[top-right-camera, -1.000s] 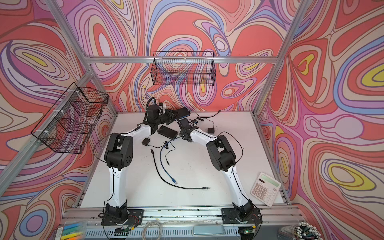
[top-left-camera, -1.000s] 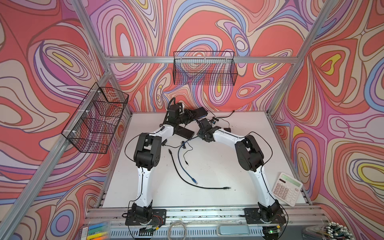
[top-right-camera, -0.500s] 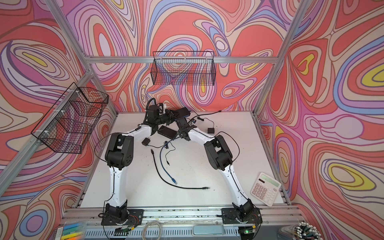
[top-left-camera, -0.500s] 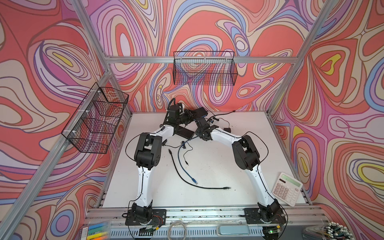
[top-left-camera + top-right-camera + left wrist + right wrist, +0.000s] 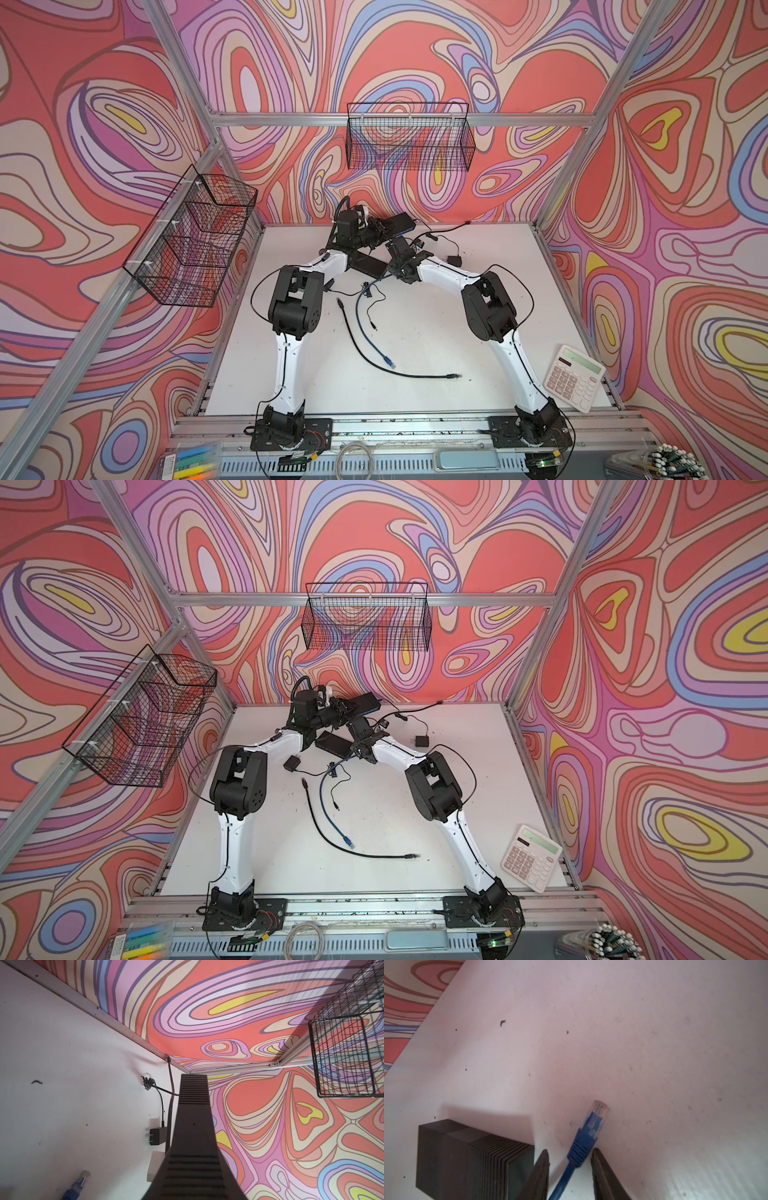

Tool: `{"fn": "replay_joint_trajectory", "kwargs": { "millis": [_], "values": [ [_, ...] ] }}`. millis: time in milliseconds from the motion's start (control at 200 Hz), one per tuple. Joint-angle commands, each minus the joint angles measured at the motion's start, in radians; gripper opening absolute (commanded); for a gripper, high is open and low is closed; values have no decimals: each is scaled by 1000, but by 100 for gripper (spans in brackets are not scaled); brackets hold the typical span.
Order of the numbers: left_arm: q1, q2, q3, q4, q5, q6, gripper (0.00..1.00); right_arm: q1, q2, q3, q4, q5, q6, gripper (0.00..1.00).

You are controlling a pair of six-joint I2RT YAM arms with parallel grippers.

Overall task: Insert the plug into the switch port
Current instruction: 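Lower the right gripper and close it on the blue plug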

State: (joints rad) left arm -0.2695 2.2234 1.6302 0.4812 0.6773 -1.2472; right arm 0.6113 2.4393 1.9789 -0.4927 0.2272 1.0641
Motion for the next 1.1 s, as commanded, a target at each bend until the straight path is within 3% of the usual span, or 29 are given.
{"fn": "replay_joint_trajectory", "kwargs": {
  "millis": [0,205,586,921,1097],
  "values": [
    [-4,19,-10,56,40,-19,4,24,62,10,-41,-43,-12,31],
    [-4,25,-4,62,43,-24,4,24,79,-17,-33,-69,3,28],
    [-2,27,-11,82,45,-37,5,22,34,-147,-1,-71,-17,10],
    [-2,16,-21,76,50,-32,5,8,17,-176,12,-89,-37,3],
    [-2,5,-36,68,50,-20,5,-13,-62,-290,143,-125,-61,0]
  ]
}}
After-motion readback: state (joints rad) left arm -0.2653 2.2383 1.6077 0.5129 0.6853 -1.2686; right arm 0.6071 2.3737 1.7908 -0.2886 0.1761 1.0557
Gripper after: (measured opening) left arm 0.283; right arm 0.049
